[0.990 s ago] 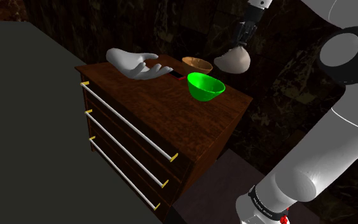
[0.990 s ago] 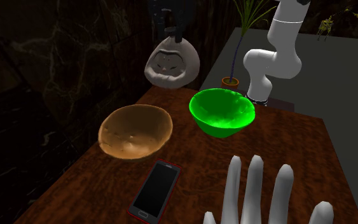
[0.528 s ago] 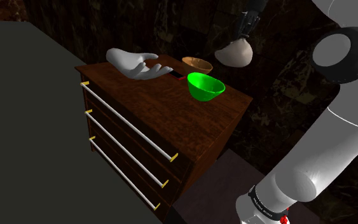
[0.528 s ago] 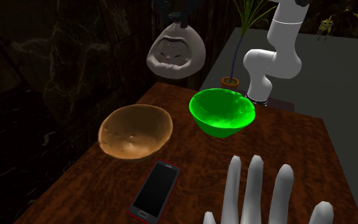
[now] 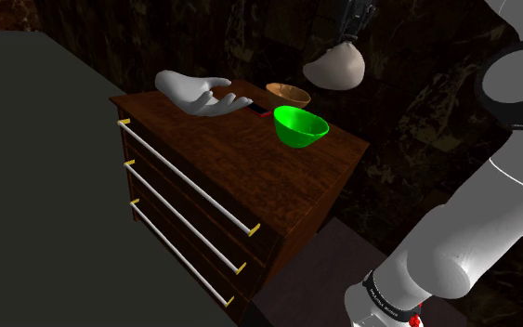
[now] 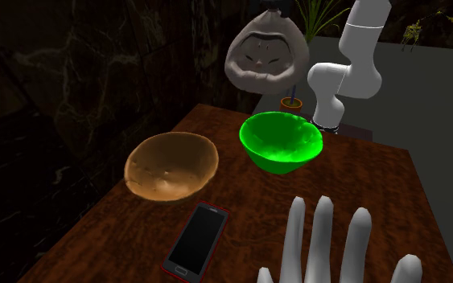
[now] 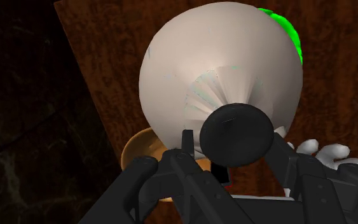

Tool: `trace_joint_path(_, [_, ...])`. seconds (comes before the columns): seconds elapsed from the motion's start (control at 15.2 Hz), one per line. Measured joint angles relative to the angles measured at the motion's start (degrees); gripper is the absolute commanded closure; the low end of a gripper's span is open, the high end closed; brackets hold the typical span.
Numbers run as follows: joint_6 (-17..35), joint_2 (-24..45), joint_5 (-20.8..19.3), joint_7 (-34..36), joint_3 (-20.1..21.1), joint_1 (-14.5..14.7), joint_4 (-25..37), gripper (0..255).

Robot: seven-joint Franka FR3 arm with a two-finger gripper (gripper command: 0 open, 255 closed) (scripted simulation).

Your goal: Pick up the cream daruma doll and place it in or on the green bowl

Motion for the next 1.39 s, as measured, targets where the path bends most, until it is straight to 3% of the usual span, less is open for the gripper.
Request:
trace_joint_path(0.4, [-3.0,-1.0,-0.8,7.0,3.8,3.6,2.0,255])
trace_joint_path(1.39, [10.8,-9.9,-3.0,9.1,5.1,4.3,-20.5,255])
